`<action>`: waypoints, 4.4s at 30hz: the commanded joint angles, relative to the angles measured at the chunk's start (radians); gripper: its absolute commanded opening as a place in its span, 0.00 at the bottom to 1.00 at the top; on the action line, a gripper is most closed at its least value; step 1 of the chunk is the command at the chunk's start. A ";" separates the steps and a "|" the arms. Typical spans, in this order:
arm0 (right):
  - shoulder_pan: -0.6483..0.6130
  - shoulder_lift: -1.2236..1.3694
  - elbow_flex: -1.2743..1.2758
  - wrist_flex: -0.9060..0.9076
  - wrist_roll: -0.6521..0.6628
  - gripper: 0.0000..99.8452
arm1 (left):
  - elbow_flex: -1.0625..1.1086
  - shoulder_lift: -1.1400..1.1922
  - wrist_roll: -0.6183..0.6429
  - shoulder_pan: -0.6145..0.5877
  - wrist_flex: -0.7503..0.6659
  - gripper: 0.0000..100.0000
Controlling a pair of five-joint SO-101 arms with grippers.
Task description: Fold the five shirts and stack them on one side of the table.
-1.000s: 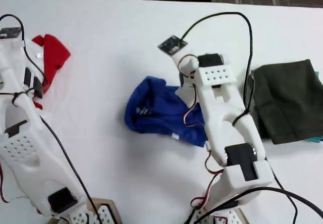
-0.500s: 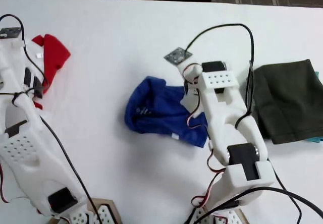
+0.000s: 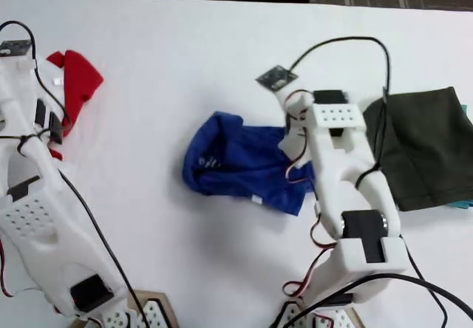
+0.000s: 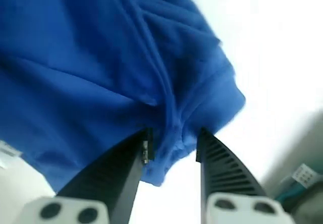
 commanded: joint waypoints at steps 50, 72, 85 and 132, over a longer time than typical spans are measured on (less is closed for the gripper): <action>-0.021 -0.081 -0.103 0.007 0.035 0.02 | -0.002 -0.072 -0.005 0.009 0.000 0.18; 0.039 -0.015 -0.141 0.004 0.086 0.02 | -0.004 -0.072 -0.005 0.011 -0.003 0.18; 0.031 0.067 -0.164 -0.048 0.081 0.20 | -0.004 -0.072 -0.008 0.009 0.000 0.18; 0.013 0.157 -0.334 -0.005 0.078 0.02 | -0.004 -0.072 -0.006 0.011 -0.003 0.18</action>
